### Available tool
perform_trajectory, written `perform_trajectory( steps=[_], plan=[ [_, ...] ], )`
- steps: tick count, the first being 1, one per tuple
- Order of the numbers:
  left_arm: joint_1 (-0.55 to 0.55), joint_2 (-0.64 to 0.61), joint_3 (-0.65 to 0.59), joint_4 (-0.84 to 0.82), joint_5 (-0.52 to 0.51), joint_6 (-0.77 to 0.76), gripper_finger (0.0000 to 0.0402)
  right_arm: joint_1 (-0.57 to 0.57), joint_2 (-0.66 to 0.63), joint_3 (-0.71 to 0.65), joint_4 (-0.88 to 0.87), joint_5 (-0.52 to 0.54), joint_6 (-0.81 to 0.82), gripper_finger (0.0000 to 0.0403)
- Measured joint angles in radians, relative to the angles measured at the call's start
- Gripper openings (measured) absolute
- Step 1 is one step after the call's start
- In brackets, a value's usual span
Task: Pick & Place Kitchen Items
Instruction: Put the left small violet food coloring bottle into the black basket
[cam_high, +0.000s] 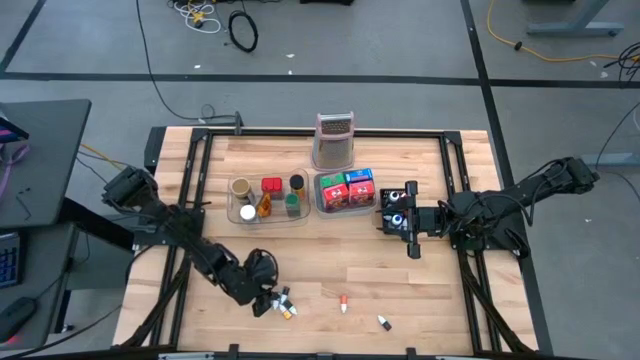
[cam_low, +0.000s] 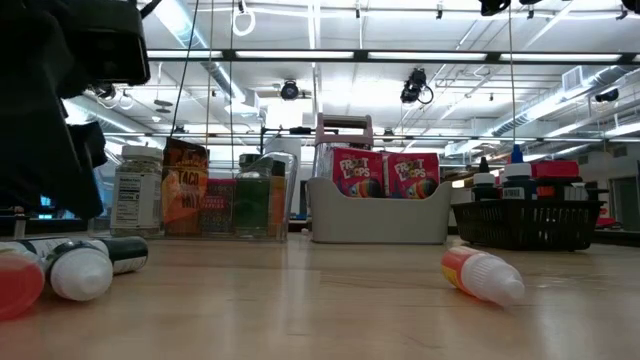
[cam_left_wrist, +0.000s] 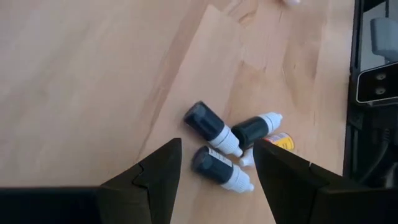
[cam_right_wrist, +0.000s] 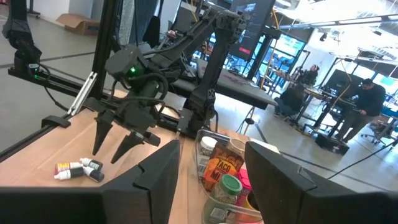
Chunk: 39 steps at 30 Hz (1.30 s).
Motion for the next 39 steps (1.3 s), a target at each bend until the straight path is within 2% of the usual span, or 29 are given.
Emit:
perform_trajectory(
  steps=[11, 17, 22, 28, 32, 36, 39],
  plan=[
    [-0.071, 0.0, 0.0, 0.063, -0.073, 0.27, 0.021, 0.0, 0.0, 0.0, -0.005, 0.0, 0.0, 0.0194],
    [-0.071, 0.0, 0.0, 0.077, -0.071, 0.438, 0.021, 0.0, 0.0, 0.0, -0.006, 0.0, 0.0, 0.0194],
    [-0.071, 0.0, 0.0, 0.078, -0.073, 0.472, 0.021, 0.0, 0.0, 0.0, -0.006, 0.0, 0.0, 0.0194],
    [-0.069, 0.0, 0.0, 0.09, -0.168, 0.466, 0.021, 0.0, 0.0, 0.0, -0.007, 0.0, 0.0, 0.0194],
    [-0.067, 0.0, 0.0, 0.093, -0.191, 0.547, 0.021, 0.0, 0.0, 0.0, -0.007, 0.0, 0.0, 0.0194],
    [-0.049, 0.0, -0.001, 0.087, -0.182, 0.572, 0.021, 0.0, 0.0, 0.0, -0.007, 0.0, 0.0, 0.0194],
    [-0.03, 0.0, -0.01, 0.084, -0.132, 0.471, 0.021, 0.0, 0.0, 0.0, -0.007, 0.0, 0.0, 0.0194]
  ],
)
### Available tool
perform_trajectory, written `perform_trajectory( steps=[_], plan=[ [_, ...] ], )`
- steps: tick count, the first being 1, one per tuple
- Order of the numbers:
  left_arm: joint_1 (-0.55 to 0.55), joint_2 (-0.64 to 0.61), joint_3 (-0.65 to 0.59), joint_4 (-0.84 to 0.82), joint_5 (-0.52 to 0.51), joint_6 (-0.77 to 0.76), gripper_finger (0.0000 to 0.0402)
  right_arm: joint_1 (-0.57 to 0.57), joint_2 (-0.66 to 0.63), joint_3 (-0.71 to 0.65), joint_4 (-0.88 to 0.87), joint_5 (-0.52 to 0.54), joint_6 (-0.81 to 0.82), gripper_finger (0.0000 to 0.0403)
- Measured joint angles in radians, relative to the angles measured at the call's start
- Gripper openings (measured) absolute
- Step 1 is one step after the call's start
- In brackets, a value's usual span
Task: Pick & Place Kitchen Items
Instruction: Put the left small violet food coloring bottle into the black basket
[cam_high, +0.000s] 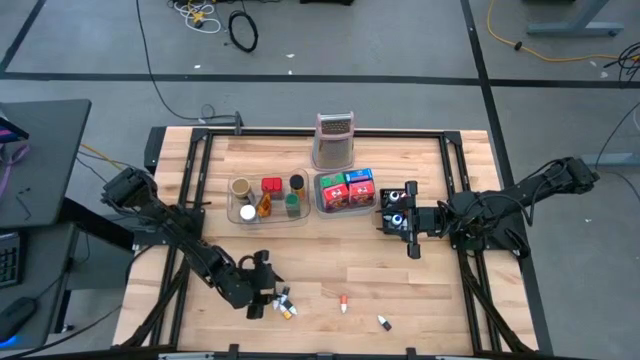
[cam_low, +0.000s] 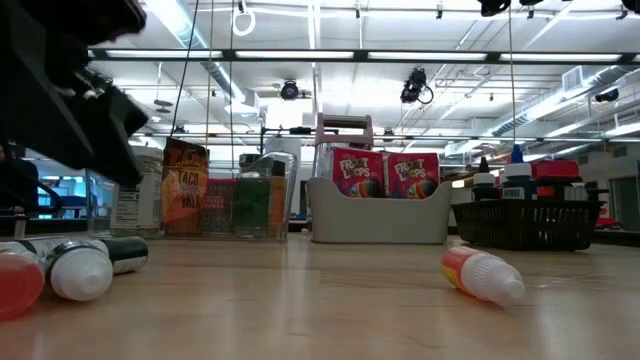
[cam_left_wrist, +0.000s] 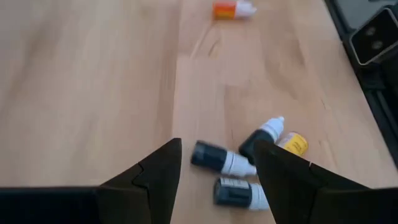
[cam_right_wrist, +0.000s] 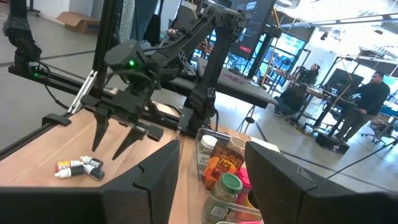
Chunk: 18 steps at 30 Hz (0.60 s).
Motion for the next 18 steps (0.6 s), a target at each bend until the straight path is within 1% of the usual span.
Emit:
perform_trajectory(
  steps=[2, 4, 8, 13, 18],
  plan=[
    [0.008, 0.0, -0.008, 0.002, 0.035, -0.06, 0.021, 0.0, 0.0, 0.0, 0.0, 0.0, 0.0, 0.0194],
    [0.009, 0.0, -0.011, 0.0, 0.044, -0.076, 0.021, 0.0, 0.0, 0.0, 0.0, 0.0, 0.0, 0.0194],
    [0.008, 0.0, -0.011, 0.002, 0.051, -0.062, 0.0216, 0.0, 0.0, 0.0, 0.0, 0.0, 0.0, 0.0194],
    [0.008, 0.0, -0.011, 0.012, 0.052, -0.064, 0.0243, 0.0, 0.0, 0.0, 0.0, 0.0, 0.0, 0.0194],
    [-0.007, 0.0, -0.011, 0.014, 0.102, -0.057, 0.026, 0.0, 0.0, 0.0, 0.0, 0.0, 0.0, 0.0194]
  ],
)
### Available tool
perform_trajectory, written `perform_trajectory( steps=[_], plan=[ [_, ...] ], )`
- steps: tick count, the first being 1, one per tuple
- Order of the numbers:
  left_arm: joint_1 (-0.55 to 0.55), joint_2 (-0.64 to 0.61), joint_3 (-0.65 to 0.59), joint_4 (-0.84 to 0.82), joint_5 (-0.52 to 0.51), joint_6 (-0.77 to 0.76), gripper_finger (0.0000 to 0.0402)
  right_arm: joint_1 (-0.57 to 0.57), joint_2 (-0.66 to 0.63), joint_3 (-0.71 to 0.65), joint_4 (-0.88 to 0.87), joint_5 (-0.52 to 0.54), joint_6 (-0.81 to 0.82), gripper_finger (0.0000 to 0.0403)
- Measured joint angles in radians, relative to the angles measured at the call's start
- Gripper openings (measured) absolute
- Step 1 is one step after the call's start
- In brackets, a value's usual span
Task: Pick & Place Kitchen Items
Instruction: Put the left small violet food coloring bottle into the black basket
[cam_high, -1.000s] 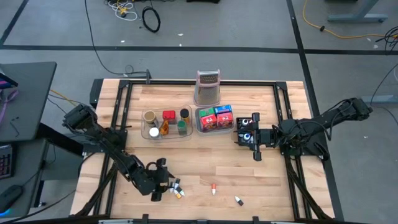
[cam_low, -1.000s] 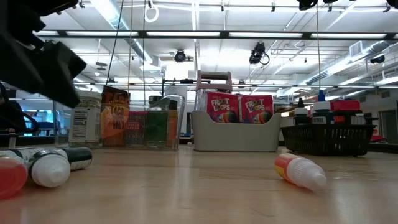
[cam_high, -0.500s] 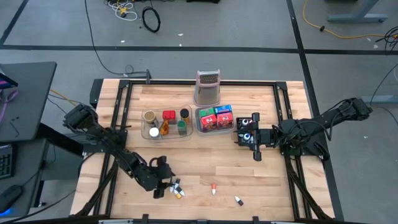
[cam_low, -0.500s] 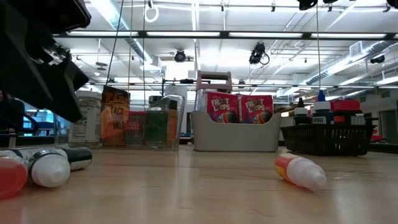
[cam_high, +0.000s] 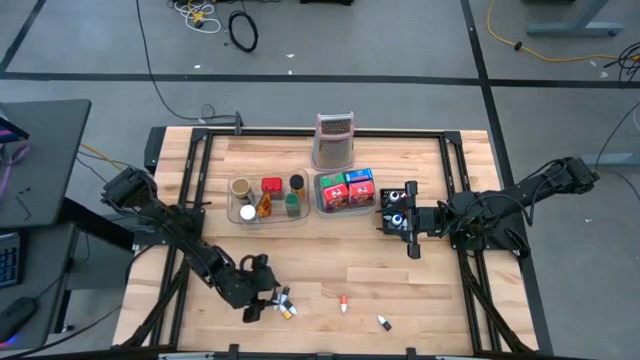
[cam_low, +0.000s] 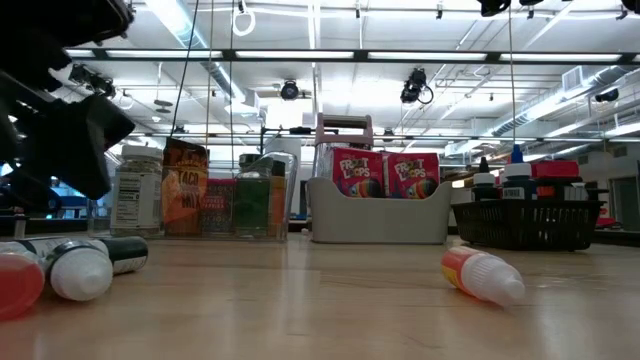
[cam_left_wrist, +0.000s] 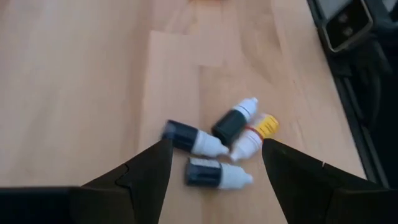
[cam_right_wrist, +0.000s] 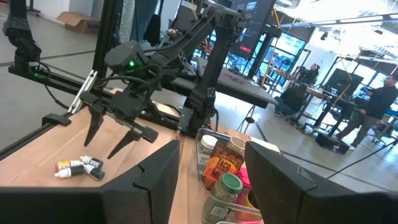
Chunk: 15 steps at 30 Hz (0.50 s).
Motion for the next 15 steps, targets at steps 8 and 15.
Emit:
perform_trajectory(
  steps=[8, 15],
  plan=[
    [-0.019, 0.115, 0.028, 0.035, -0.031, 0.086, 0.0251, 0.0, 0.006, 0.0, -0.004, 0.0, 0.0, 0.0194],
    [-0.02, 0.207, 0.06, 0.044, -0.035, 0.107, 0.025, 0.0, 0.033, 0.0, 0.002, -0.001, 0.0, 0.0194]
  ],
)
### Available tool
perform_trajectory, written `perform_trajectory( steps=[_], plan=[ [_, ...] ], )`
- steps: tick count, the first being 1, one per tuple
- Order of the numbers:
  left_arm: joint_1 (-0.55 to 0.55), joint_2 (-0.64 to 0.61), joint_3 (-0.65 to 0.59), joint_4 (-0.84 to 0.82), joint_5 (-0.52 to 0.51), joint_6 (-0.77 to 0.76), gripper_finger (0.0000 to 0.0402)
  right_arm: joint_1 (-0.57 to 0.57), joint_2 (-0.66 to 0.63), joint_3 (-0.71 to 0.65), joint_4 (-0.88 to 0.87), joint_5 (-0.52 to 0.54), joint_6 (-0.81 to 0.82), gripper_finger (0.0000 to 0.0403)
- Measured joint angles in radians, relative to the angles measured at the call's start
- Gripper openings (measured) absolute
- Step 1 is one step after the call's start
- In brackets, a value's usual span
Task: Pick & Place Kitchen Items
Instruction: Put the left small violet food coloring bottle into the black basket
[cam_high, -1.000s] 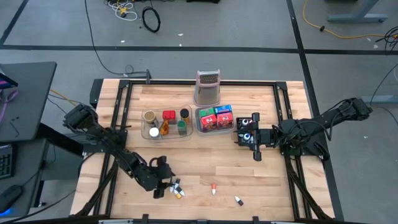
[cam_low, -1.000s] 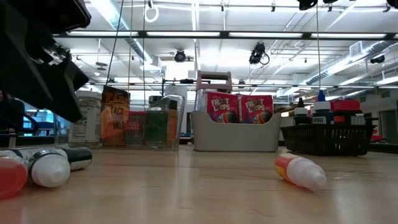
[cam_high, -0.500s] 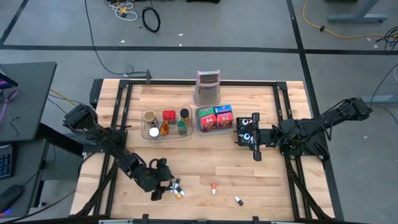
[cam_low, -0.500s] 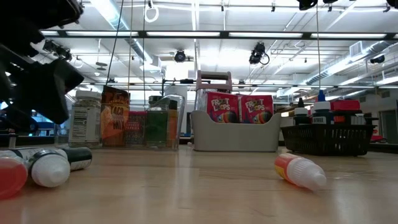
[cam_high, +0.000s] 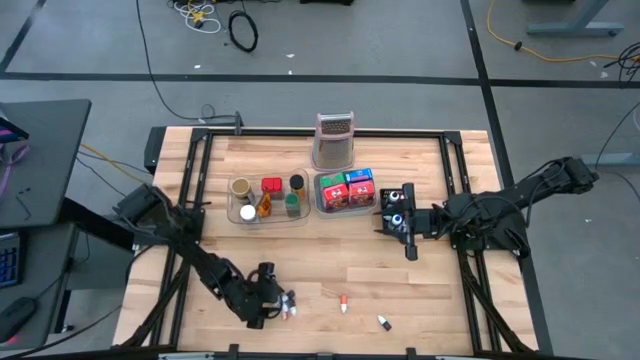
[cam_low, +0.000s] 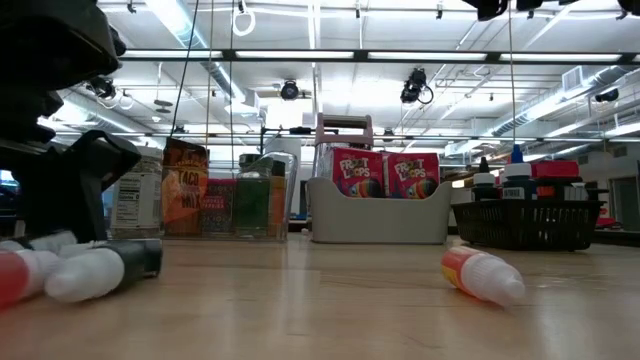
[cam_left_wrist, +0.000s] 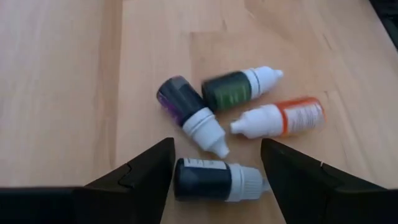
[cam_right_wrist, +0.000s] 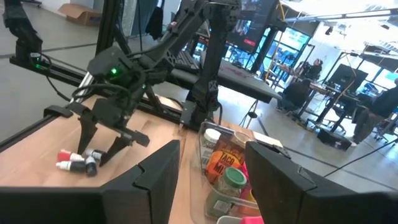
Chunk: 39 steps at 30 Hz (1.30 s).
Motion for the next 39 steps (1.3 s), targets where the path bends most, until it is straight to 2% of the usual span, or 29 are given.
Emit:
perform_trajectory(
  steps=[12, 20, 31, 39],
  plan=[
    [-0.013, 0.001, 0.003, -0.074, -0.009, 0.018, 0.0243, 0.0, 0.01, 0.0, 0.009, 0.0, -0.008, 0.0194],
    [-0.01, 0.003, 0.001, -0.081, -0.035, -0.044, 0.0196, 0.0, 0.01, 0.0, 0.009, 0.001, -0.011, 0.0194],
    [-0.01, 0.004, -0.001, -0.105, -0.087, -0.052, 0.0126, 0.0, 0.01, 0.0, 0.012, 0.001, -0.011, 0.0194],
    [-0.01, 0.004, -0.002, -0.123, -0.12, -0.064, 0.0095, 0.0, 0.01, 0.0, 0.013, 0.001, -0.011, 0.0194]
  ],
)
